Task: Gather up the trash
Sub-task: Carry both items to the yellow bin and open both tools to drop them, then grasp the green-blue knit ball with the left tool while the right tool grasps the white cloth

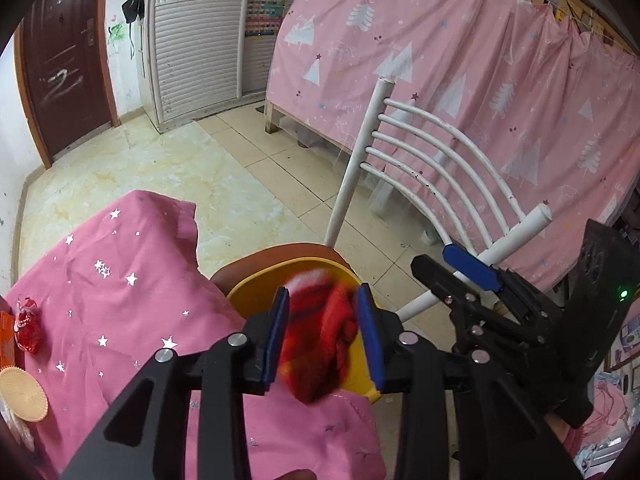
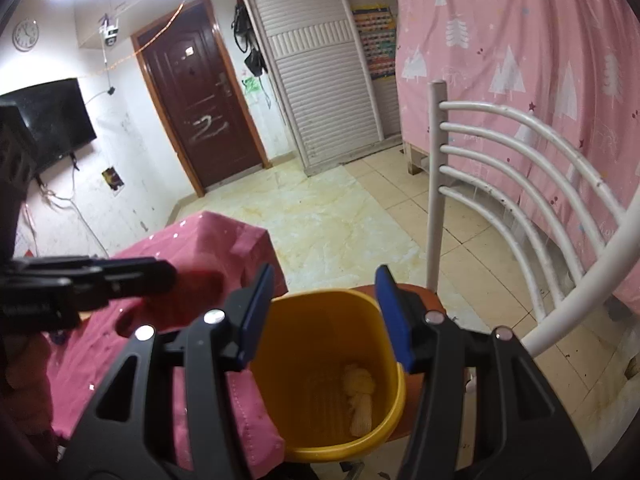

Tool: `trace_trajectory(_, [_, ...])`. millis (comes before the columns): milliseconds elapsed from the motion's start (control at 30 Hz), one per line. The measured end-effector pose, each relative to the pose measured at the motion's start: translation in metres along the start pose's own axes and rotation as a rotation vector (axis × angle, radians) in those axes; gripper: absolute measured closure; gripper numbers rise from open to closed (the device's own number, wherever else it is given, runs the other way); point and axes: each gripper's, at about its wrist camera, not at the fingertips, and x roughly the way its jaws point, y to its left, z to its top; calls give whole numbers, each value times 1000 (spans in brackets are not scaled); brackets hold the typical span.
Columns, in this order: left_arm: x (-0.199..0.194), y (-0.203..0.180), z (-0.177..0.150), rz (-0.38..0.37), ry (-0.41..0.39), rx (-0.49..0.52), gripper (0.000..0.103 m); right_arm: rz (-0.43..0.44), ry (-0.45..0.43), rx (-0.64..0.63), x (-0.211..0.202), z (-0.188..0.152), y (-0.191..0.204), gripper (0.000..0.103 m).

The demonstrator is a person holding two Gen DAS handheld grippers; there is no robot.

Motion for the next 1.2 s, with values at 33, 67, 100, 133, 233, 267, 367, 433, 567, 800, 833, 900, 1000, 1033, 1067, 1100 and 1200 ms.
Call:
trace_trajectory(33, [0,-2,0,-1,-2,4,76,1,-2,0,0,1,0,53])
trace_trajectory(67, [-1,-3,-1,1,-3,6,76,4,-4,-1,-1,1,1,53])
trace_trajectory(100, [-3,-3,-2,7,-5,7,76,7,-5,-3,0,2,1,53])
trace_trajectory(133, [-6,-2,-3,11,-8,7,76,12,-4,-7,0,2,4,53])
trace_trajectory(233, [-18,3,-6,22,-16,-8,76,33,3,-23,1,1,11,53])
trace_trajectory(267, [-25,5,-8,23,-26,-13,76,40,4,-30,1,2,15,53])
trace_trajectory(367, [-44,15,-13,46,-55,-23,76,55,9,-64,3,2,33,53])
trace_trajectory(433, [-57,21,-17,57,-74,-27,76,71,14,-90,5,3,47,53])
trace_trajectory(567, [-83,34,-27,87,-108,-31,76,100,18,-126,4,1,72,53])
trace_trajectory(800, [-129,74,-50,162,-158,-83,76,165,37,-202,8,-6,130,48])
trace_trajectory(833, [-134,80,-54,173,-162,-93,76,175,42,-215,9,-7,140,48])
trace_trajectory(900, [-146,96,-65,200,-171,-115,75,192,49,-241,10,-9,155,48])
trace_trajectory(1000, [-164,123,-83,252,-180,-163,70,228,64,-287,13,-13,187,48])
trace_trajectory(1033, [-170,133,-90,272,-182,-182,68,238,68,-298,14,-15,194,48])
trace_trajectory(1067, [-177,143,-96,290,-185,-203,64,249,73,-311,15,-17,203,48])
trace_trajectory(1100, [-180,149,-100,300,-185,-218,60,260,80,-326,17,-19,214,48])
trace_trajectory(1200, [-193,174,-115,332,-188,-275,55,288,99,-369,21,-24,242,48])
